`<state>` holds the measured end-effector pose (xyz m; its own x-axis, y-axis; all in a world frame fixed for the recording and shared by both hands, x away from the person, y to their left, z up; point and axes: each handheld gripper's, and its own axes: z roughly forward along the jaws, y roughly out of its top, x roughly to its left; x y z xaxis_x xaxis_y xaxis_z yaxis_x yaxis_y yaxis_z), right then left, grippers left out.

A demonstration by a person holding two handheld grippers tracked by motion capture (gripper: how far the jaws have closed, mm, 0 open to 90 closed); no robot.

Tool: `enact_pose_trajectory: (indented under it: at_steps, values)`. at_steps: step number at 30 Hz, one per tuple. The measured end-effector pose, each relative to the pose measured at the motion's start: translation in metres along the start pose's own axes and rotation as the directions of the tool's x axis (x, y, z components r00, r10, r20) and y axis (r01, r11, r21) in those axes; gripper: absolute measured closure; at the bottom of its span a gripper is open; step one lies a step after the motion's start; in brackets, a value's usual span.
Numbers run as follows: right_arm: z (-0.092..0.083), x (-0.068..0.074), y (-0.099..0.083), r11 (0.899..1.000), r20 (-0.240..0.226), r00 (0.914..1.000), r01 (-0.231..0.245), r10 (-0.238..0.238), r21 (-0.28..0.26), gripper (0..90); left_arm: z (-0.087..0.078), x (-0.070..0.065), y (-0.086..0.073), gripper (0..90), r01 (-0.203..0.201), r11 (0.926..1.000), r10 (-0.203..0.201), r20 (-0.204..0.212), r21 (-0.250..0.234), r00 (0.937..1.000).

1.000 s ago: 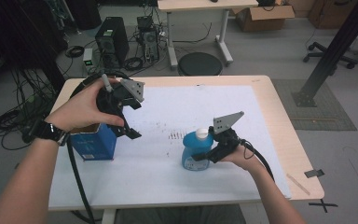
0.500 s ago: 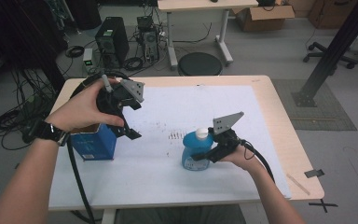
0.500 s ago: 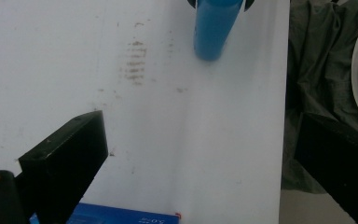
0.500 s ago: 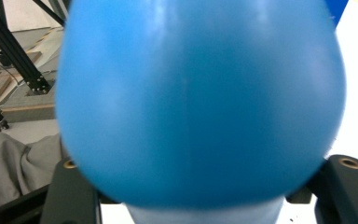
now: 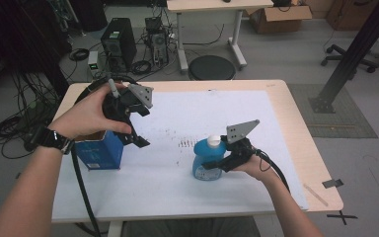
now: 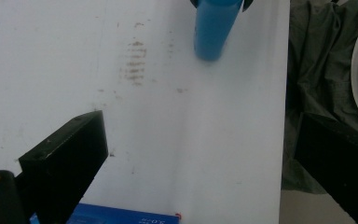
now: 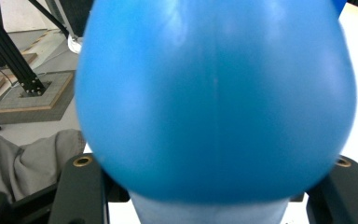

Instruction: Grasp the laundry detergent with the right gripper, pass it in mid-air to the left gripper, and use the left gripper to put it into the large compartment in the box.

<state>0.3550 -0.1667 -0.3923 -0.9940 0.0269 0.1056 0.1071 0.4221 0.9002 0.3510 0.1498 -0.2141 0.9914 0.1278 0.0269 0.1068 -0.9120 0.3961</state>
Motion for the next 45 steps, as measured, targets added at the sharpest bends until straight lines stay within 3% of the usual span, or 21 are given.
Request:
enact_pose_trajectory:
  at_steps: [13, 21, 32, 38, 45]
  values:
    - [-0.002, 0.003, 0.001, 0.999, 0.035, 0.9987, 0.038, -0.037, -0.005, 41.3, -0.001, 0.0, 0.0, 3.9, 0.002, 1.0, -0.002, -0.002, -0.004, 1.0]
    - [-0.001, 0.002, 0.011, 0.999, 0.046, 0.9982, 0.037, -0.039, 0.032, 41.8, -0.005, -0.001, 0.004, 3.9, -0.006, 1.0, 0.006, -0.004, -0.007, 1.0]
    - [-0.007, -0.006, 0.057, 0.997, 0.024, 0.9985, 0.048, -0.05, 0.056, 42.0, -0.015, -0.001, 0.008, 3.6, -0.004, 0.9998, 0.004, -0.016, -0.019, 0.9999]
    - [-0.004, -0.01, 0.089, 0.995, 0.017, 0.9973, 0.071, -0.072, 0.076, 42.0, -0.022, -0.001, 0.013, 3.6, -0.004, 0.9998, 0.004, -0.023, -0.018, 0.9997]
    - [0.001, -0.01, 0.111, 0.992, -0.003, 0.9956, 0.094, -0.094, 0.085, 42.1, -0.027, -0.001, 0.017, 3.6, -0.005, 0.9998, 0.004, -0.027, -0.02, 0.9996]
